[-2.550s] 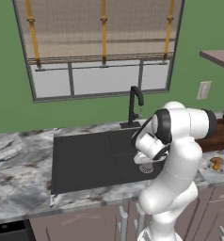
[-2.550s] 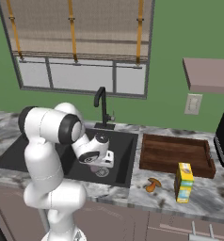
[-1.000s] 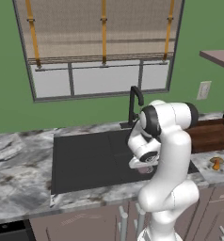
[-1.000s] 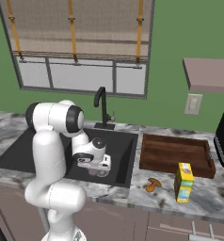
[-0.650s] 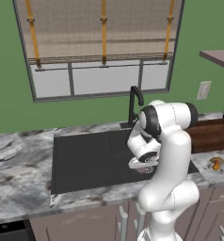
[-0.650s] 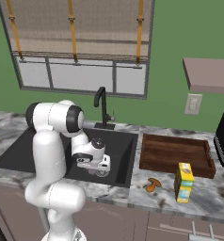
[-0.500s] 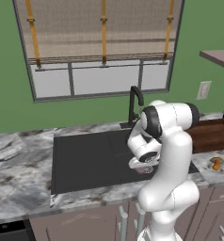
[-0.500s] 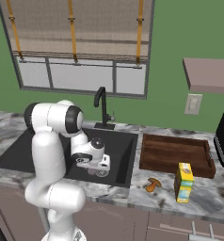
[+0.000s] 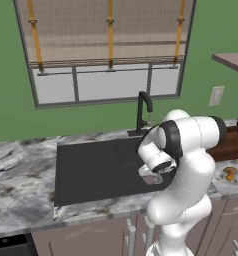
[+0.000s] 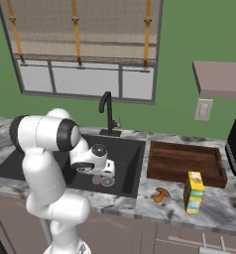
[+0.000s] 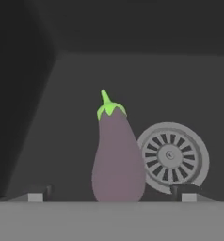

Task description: Pick up all produce items and place them in the sink. Turn on the sink faucet to wash them. Then turn the sink off and put them in the tray.

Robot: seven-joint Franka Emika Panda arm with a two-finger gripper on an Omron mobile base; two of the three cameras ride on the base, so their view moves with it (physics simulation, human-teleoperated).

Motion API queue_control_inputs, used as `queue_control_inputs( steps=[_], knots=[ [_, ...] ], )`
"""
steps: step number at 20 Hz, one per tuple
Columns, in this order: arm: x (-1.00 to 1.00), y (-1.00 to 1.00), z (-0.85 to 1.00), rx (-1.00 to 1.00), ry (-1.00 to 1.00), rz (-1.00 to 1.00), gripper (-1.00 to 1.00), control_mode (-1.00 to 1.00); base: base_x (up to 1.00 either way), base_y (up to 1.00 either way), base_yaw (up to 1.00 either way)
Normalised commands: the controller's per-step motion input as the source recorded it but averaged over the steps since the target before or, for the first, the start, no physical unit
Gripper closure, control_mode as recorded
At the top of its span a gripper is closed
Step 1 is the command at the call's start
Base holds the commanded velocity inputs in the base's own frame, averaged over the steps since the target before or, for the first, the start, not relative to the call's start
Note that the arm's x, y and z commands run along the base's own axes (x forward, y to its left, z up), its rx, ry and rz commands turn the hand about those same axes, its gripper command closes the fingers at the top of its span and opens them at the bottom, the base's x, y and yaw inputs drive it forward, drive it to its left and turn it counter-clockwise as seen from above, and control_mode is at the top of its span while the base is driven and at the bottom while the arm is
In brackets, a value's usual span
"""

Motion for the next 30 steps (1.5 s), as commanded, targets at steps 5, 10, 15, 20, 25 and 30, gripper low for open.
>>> queue_control_inputs(
  steps=[5,10,15,20,25,30],
  knots=[
    [-0.13,-0.09,0.71,0.0,-0.01,0.0,-1.0,-1.0,0.0,0.0,0.0],
    [-0.1,-0.13,0.87,0.0,0.0,0.0,-1.0,-1.0,0.0,0.0,0.0],
    [-0.02,-0.24,0.98,-0.01,0.06,-0.05,-1.0,-1.0,0.0,0.0,0.0],
    [0.0,-0.26,0.81,0.0,0.1,-0.08,-1.0,-1.0,0.0,0.0,0.0],
    [-0.12,-0.37,0.49,0.0,0.1,-0.08,-1.0,-1.0,0.0,0.0,0.0],
    [-0.38,-0.36,0.22,0.0,0.09,-0.1,-1.0,-1.0,0.0,0.0,0.0]
  ],
)
